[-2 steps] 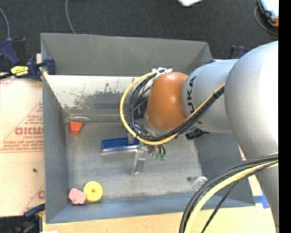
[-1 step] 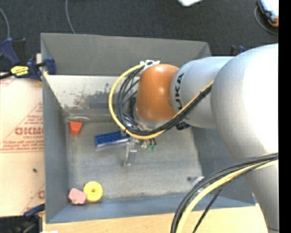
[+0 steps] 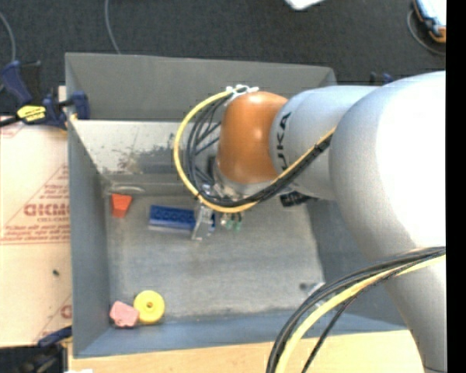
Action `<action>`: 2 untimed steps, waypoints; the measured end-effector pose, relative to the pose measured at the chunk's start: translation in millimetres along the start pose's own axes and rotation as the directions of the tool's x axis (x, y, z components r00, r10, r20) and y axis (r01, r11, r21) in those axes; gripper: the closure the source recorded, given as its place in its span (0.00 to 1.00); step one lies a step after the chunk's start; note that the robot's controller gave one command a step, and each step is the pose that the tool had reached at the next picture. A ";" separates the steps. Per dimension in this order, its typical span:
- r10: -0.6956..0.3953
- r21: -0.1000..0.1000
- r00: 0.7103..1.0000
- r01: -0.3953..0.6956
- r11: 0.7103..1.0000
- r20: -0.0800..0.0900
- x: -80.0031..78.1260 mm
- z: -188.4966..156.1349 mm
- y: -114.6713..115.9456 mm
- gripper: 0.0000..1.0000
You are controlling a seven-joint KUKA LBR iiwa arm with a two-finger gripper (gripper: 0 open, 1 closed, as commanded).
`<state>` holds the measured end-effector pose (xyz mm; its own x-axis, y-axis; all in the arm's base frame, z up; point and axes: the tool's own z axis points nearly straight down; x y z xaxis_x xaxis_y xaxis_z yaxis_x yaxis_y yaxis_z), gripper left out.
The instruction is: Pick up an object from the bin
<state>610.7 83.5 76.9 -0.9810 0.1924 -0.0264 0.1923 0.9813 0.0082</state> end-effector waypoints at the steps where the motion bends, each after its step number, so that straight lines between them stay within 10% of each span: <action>1: -0.001 0.000 1.000 0.001 1.000 0.000 0.0 0.0 0.0 1.00; 2: 0.041 0.000 0.999 -0.041 0.999 0.007 3.9 0.3 6.9 1.00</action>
Offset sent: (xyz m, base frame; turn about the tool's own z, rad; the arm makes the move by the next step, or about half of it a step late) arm -0.0090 0.0163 -0.0069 0.0636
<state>608.1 91.0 76.5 -0.9719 0.2329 -0.0331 0.2327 0.9725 0.0089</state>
